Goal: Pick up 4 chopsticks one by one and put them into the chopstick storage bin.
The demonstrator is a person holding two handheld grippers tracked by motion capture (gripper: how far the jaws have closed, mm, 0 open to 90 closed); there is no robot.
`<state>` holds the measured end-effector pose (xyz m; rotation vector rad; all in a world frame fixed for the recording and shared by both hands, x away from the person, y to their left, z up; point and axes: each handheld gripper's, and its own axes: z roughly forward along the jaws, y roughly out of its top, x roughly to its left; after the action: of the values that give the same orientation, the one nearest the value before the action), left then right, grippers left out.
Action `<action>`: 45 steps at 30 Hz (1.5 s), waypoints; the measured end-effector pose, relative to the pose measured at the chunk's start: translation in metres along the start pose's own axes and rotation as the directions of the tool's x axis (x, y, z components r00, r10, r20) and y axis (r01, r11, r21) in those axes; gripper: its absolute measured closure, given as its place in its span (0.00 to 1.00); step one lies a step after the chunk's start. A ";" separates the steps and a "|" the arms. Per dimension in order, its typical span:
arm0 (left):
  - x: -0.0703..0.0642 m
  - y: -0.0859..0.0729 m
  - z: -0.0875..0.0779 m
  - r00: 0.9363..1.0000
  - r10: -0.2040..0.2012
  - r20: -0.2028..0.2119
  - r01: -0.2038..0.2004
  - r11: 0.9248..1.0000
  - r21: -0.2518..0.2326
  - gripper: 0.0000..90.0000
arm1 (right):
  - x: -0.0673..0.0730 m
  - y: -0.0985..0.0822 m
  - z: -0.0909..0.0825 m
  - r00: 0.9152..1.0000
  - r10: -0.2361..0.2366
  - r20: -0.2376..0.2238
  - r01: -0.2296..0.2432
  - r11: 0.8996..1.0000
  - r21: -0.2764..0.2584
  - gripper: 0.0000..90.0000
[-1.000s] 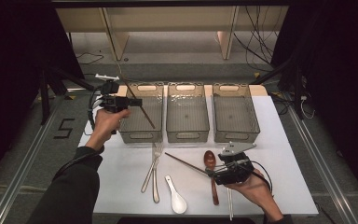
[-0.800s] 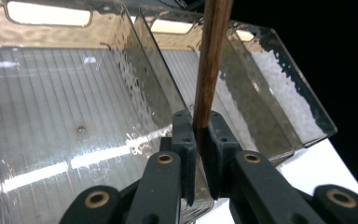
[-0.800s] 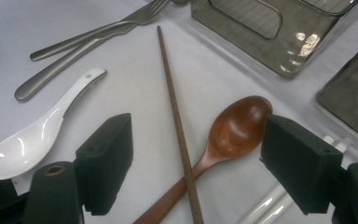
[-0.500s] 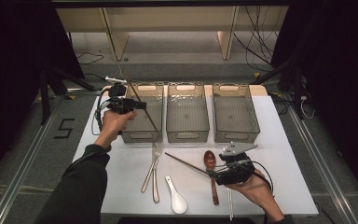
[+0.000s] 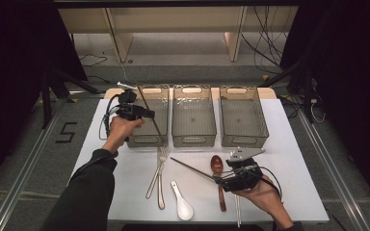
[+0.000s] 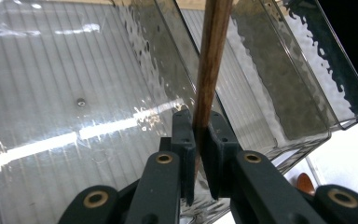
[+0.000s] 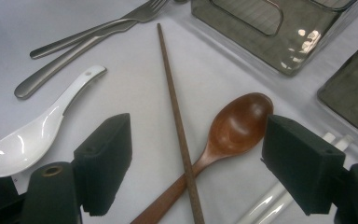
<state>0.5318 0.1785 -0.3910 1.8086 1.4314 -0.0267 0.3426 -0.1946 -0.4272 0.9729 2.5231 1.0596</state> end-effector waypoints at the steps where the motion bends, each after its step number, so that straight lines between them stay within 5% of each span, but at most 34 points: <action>1: 0.000 0.000 0.001 1.000 0.000 -0.001 0.000 1.000 0.003 0.92 | 0.000 0.000 0.000 1.000 0.001 0.000 -0.001 1.000 0.001 0.28; 10: 0.000 -0.001 0.007 1.000 -0.003 -0.007 0.004 1.000 0.021 0.88 | 0.000 -0.001 0.001 1.000 0.002 -0.001 -0.002 1.000 0.006 0.28; 20: 0.003 0.001 0.012 0.997 -0.036 -0.072 0.038 0.999 0.029 0.50 | -0.001 -0.001 0.000 1.000 0.005 -0.005 -0.005 1.000 0.006 0.28; 24: 0.003 0.002 0.011 0.997 -0.025 -0.077 0.027 0.999 0.024 0.45 | -0.001 -0.001 0.000 1.000 0.004 -0.005 -0.004 1.000 0.006 0.28; 34: -0.006 -0.007 -0.011 1.000 -0.004 -0.007 0.003 0.999 -0.039 0.30 | -0.003 -0.001 0.000 1.000 0.009 0.005 -0.009 1.000 0.016 0.28; 45: -0.024 -0.041 -0.051 0.995 0.086 0.047 -0.079 0.988 -0.132 0.23 | -0.005 -0.003 0.002 1.000 0.010 0.014 -0.011 0.997 0.079 0.31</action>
<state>0.4673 0.1907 -0.3686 1.7454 1.2906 0.0591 0.3457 -0.1978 -0.4309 1.0120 2.5696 0.9590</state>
